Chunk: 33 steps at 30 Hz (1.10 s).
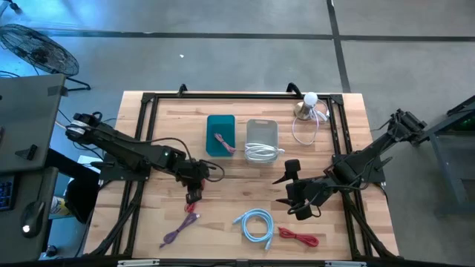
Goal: Pick & Place USB Port
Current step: Put the top red charger cable into the blue bin
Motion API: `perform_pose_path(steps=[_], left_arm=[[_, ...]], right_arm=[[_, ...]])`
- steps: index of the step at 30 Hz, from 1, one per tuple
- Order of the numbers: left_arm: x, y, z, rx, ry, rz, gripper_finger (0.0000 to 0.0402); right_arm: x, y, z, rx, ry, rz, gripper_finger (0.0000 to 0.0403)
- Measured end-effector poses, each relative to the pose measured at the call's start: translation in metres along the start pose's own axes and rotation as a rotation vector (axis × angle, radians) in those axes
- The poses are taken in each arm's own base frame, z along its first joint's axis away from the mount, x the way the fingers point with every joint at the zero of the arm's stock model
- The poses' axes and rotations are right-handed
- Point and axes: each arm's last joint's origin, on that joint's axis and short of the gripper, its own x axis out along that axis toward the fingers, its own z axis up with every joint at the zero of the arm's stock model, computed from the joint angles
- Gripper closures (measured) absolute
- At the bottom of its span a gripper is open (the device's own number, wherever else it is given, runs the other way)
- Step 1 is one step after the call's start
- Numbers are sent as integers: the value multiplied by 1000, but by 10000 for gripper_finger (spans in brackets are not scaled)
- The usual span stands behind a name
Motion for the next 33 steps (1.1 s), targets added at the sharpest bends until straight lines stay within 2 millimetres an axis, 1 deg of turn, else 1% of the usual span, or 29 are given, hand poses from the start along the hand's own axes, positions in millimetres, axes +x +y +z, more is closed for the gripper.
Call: perform_pose_path(steps=[4,6,8,11,13,17,19,23,33], left_arm=[[-25,-5,6,42,24,108,389],[-34,-3,4,71,56,179,389],[-40,-6,9,101,28,198,389],[-47,-4,7,166,55,237,389],[-48,-6,9,219,39,232,389],[-50,-2,7,300,47,311,389],[-51,1,5,303,67,353,389],[-51,2,4,264,72,364,389],[-50,0,4,243,79,311,386]], right_arm=[[0,0,0,1,-3,-11,142],[0,-1,0,2,-5,-24,142],[0,-1,0,0,-3,-27,142],[1,-2,0,1,-4,-31,142],[1,-2,0,0,-3,-34,142],[1,-3,0,-1,-4,-37,142],[1,-2,0,9,-5,-36,142],[1,-2,-1,57,5,-21,142],[0,0,-1,78,7,-17,141]])
